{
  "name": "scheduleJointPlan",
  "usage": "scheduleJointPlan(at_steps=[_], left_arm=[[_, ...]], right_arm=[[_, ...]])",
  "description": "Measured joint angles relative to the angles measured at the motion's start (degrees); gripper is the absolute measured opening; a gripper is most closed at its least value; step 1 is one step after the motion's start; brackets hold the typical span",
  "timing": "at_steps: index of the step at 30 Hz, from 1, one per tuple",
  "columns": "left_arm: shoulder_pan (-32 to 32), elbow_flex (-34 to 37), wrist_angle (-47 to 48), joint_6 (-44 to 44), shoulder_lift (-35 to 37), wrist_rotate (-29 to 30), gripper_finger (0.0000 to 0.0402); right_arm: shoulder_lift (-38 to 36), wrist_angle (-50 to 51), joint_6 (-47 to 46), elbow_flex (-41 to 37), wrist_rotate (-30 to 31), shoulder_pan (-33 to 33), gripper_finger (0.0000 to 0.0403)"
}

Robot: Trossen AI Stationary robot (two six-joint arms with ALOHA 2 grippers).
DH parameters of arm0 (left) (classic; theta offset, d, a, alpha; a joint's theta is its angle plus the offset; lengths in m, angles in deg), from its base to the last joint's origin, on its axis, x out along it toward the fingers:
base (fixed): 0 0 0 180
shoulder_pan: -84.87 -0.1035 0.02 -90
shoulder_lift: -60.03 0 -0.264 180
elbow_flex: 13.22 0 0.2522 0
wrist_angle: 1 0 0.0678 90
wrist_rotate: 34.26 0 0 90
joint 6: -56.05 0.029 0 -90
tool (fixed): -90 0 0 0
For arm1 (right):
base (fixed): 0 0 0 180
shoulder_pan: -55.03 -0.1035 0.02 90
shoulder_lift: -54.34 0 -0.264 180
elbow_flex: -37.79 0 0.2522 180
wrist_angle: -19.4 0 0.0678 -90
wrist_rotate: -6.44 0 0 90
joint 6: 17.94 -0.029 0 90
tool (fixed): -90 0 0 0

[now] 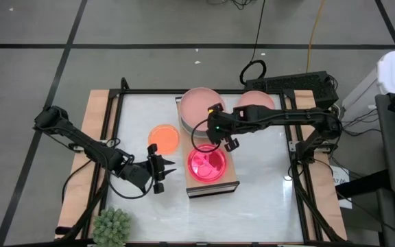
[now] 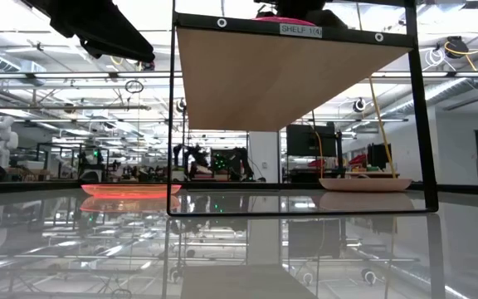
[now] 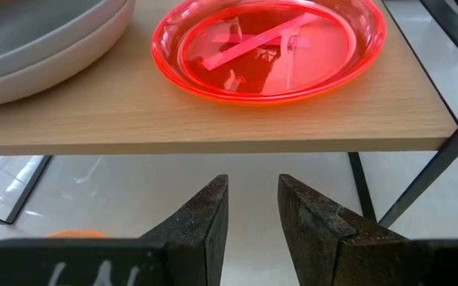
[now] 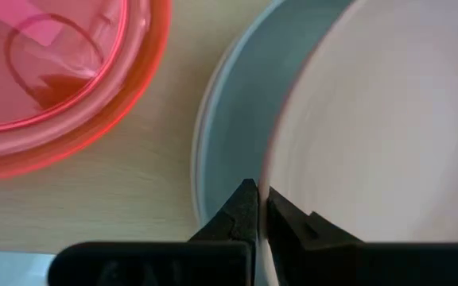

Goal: Place and stack plates onto a shelf
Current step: Stack the bottom dark pink plate on the gray plate on the shelf

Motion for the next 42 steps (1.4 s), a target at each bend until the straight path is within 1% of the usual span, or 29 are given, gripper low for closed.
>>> scheduleJointPlan(at_steps=[14,24,27,35,38,42], left_arm=[[0.19,0.00,0.35,-0.84,0.00,0.00,0.0118],[0.37,0.00,0.44,-0.84,0.00,0.00,0.0118],[0.38,0.00,0.44,-0.83,0.00,0.00,0.0118],[0.37,0.00,0.44,-0.83,0.00,0.00,0.0118],[0.37,0.00,0.44,-0.83,0.00,0.00,0.0118],[0.39,-0.02,0.64,-0.83,0.00,0.04,0.0118]], right_arm=[[0.00,0.06,0.66,-0.02,0.22,0.00,0.0012],[-0.02,2.25,1.01,-0.04,0.26,-0.02,0.0016],[-0.02,2.30,1.17,-0.04,0.24,-0.02,0.0030],[-0.36,2.19,1.12,-0.04,0.17,-0.07,0.0084],[-1.11,2.06,0.84,-0.06,0.14,-0.51,0.0094],[-2.28,0.39,0.78,-0.07,0.15,-1.56,0.0097]])
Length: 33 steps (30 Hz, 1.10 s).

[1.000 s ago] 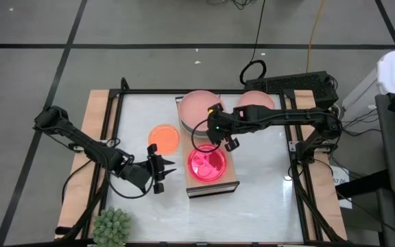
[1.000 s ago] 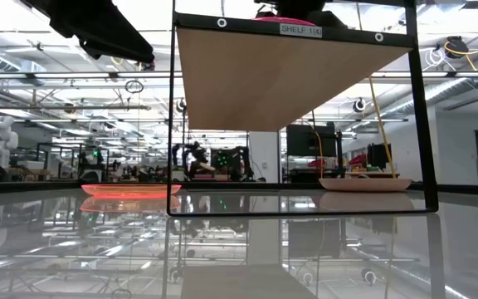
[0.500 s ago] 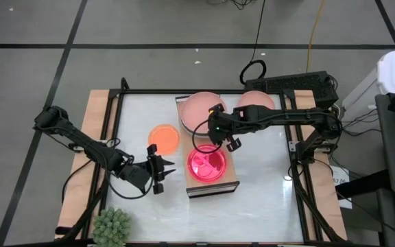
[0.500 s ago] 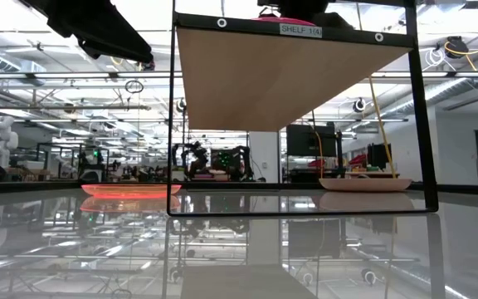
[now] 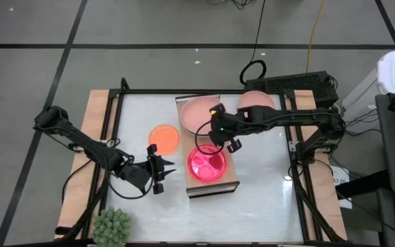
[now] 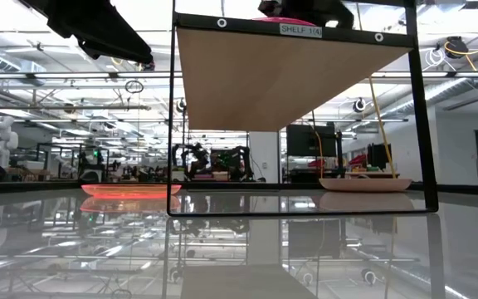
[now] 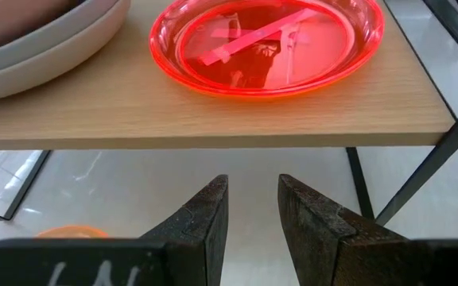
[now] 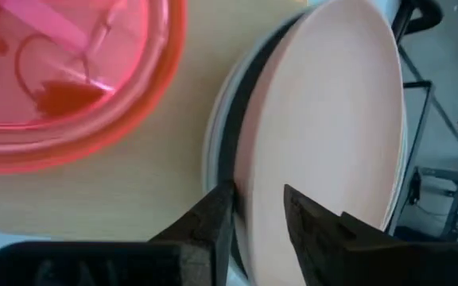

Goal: Place and stack plates onto a shelf
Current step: Stack the bottom dark pink plate on the gray plate on the shelf, then stack the orange plate on the pink plate on the shelf

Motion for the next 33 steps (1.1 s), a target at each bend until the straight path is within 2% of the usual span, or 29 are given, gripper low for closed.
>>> scheduleJointPlan(at_steps=[15,25,29,33], left_arm=[[0.00,0.00,0.90,-0.69,0.00,0.09,0.0118],[-0.01,0.00,1.33,0.47,0.00,-0.06,0.0118],[0.00,0.00,2.12,0.97,0.00,-4.58,0.0118],[-0.09,0.00,2.24,-0.21,0.00,-4.21,0.0118]], right_arm=[[-1.12,-0.79,-4.72,0.00,0.22,-2.56,0.0098],[-4.19,-0.07,-24.01,0.00,-0.07,-6.23,0.0098],[-4.63,0.83,-29.07,-0.67,-0.08,-8.72,0.0098],[-6.73,-0.47,-32.74,-3.94,0.00,-11.82,0.0098]])
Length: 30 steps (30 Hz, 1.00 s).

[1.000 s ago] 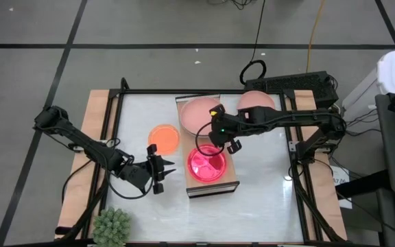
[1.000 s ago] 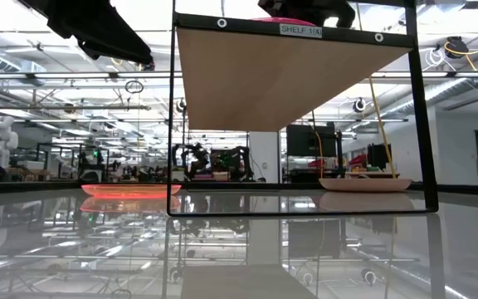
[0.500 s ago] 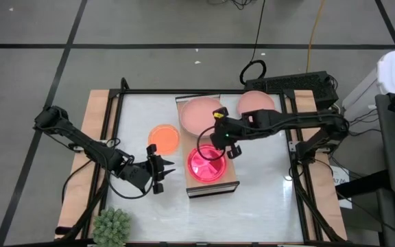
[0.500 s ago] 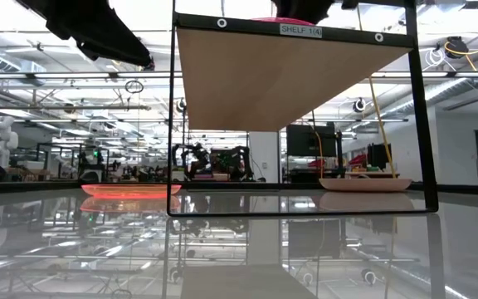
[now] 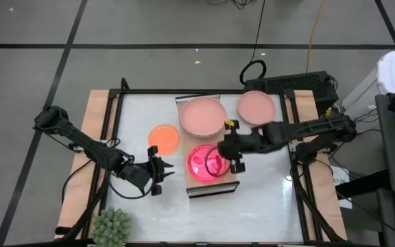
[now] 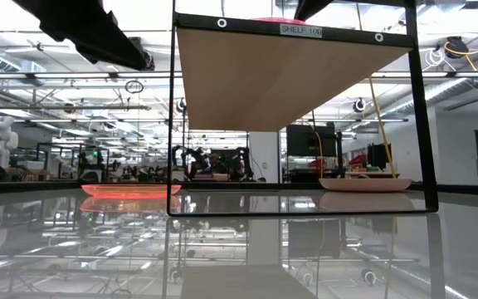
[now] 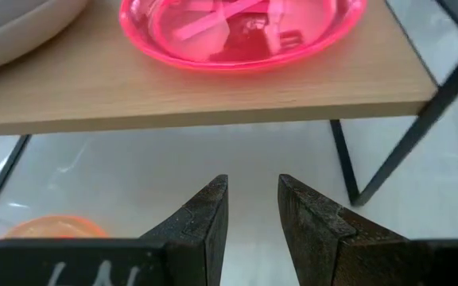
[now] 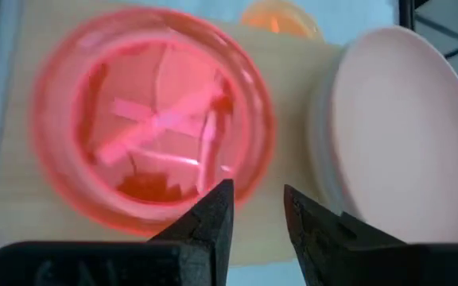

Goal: Place and stack plates onto a shelf
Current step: Stack the orange plate on the pink plate on the shelf

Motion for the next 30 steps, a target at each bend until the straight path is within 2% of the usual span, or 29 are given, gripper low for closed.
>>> scheduleJointPlan(at_steps=[4,7,11,16,22,25,30], left_arm=[[-0.21,0.00,0.85,6.02,0.00,0.68,0.0118],[-0.93,0.00,1.65,10.45,0.00,0.77,0.0118],[-3.55,0.00,5.01,9.67,0.00,1.24,0.0118],[-9.16,0.00,16.69,7.51,0.00,-0.65,0.0118],[-13.88,0.00,26.71,9.22,-0.02,-2.24,0.0118],[-14.25,0.00,28.35,11.24,-0.02,-3.38,0.0118],[-13.83,2.42,26.88,15.17,-1.03,-4.65,0.0118]], right_arm=[[-4.60,-4.74,-3.88,-6.28,0.48,-3.13,0.0098],[-9.33,-9.84,-6.66,-11.94,3.83,-5.68,0.0098],[-16.60,-16.53,-9.26,-20.88,4.95,-8.67,0.0098],[-25.37,-22.24,-10.10,-30.64,4.43,-10.11,0.0098],[-34.23,-22.84,-16.10,-35.65,4.50,-10.45,0.0098],[-36.43,-24.27,-19.52,-37.13,6.09,-10.42,0.0098],[-36.36,-24.80,-19.92,-37.42,6.10,-10.42,0.0098]])
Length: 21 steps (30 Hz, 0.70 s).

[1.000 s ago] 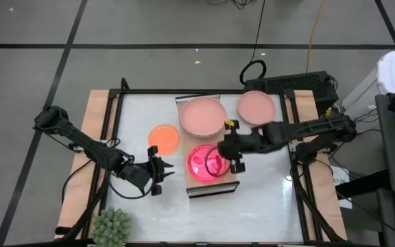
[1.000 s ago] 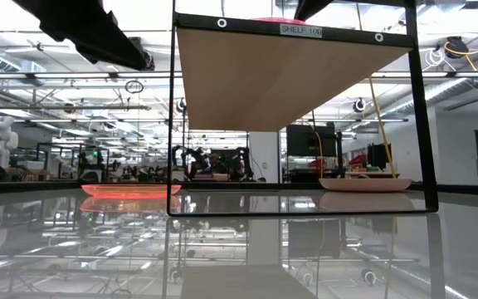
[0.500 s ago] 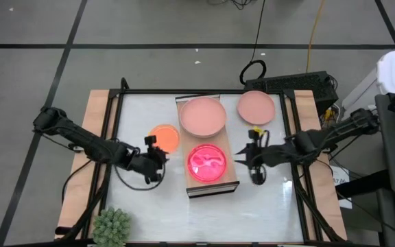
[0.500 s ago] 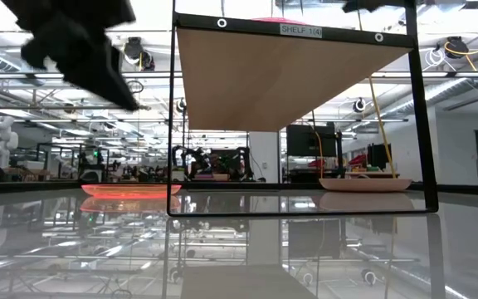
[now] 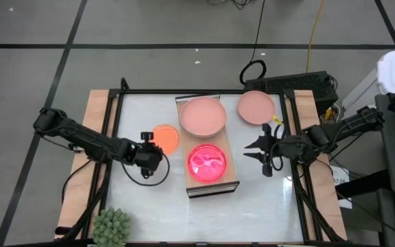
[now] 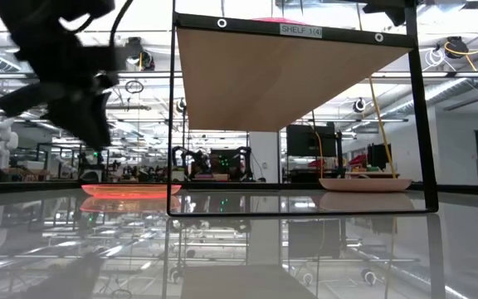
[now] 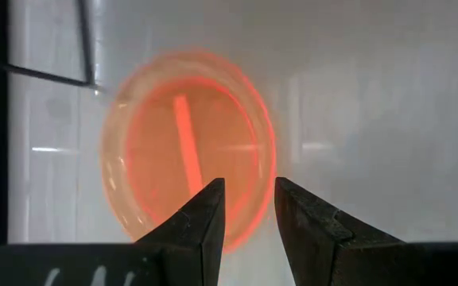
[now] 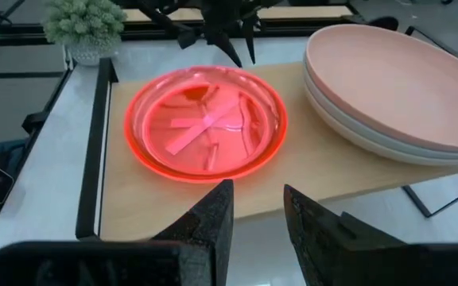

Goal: Place and stack plates onto a shelf
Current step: Stack the orange plate on the pink plate on the shelf

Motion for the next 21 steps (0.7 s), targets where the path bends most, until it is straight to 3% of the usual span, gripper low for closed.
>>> scheduleJointPlan(at_steps=[12,21], left_arm=[[2.49,11.13,-9.33,3.87,0.17,-1.47,0.0118],[2.46,14.06,-15.66,8.33,0.17,3.42,0.0118]], right_arm=[[0.88,-0.03,-1.63,-0.02,-0.06,-0.04,0.0098],[0.84,-0.03,-1.63,-0.02,-0.07,-0.04,0.0098]])
